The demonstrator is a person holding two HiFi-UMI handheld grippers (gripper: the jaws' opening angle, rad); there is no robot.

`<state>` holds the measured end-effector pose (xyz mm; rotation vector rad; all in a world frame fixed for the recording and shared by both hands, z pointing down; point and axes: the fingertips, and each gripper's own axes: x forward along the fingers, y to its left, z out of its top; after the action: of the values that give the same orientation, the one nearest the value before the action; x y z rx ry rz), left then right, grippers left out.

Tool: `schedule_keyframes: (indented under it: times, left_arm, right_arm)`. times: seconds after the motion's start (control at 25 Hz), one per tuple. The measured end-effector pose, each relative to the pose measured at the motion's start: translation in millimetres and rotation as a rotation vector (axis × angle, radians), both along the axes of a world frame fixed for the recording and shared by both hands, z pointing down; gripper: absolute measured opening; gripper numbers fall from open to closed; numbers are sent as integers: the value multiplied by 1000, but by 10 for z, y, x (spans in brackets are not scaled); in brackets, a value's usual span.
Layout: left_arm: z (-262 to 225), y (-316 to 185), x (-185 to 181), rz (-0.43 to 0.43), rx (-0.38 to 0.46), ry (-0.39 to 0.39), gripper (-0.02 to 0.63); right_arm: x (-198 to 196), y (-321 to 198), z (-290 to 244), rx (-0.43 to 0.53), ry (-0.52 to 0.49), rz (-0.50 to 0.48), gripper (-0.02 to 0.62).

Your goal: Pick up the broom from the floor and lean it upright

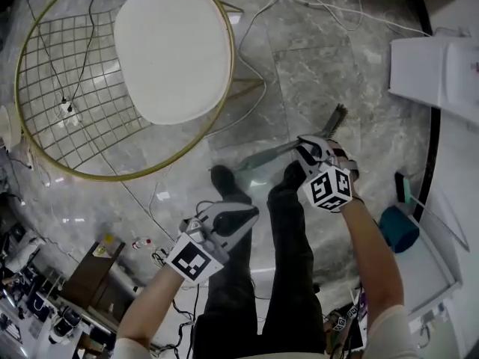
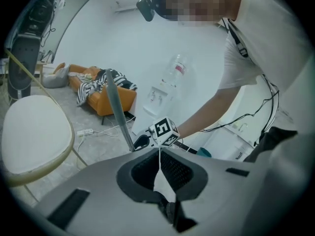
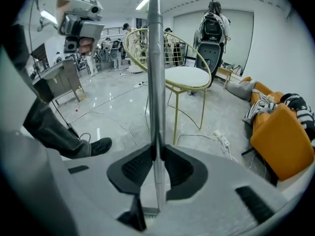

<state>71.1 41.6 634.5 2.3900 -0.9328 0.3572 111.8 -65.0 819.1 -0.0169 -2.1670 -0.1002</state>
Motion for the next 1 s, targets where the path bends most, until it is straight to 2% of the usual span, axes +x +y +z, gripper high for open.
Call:
schedule_keyframes:
  times: [0.56,0.8,1.0]
  left_arm:
    - [-277,28,-954,-120,50,-16,11]
    - [-304,132,-1024,-146,38,-2,11]
    - [-207,189,-1056,-150,40,7,11]
  right_arm:
    - [-1362,65,-328,-42,-49,58,80]
    - [-1741,157,-320,-54,-72,69,81]
    - [-1906,105,-255,-49,-92,109,83]
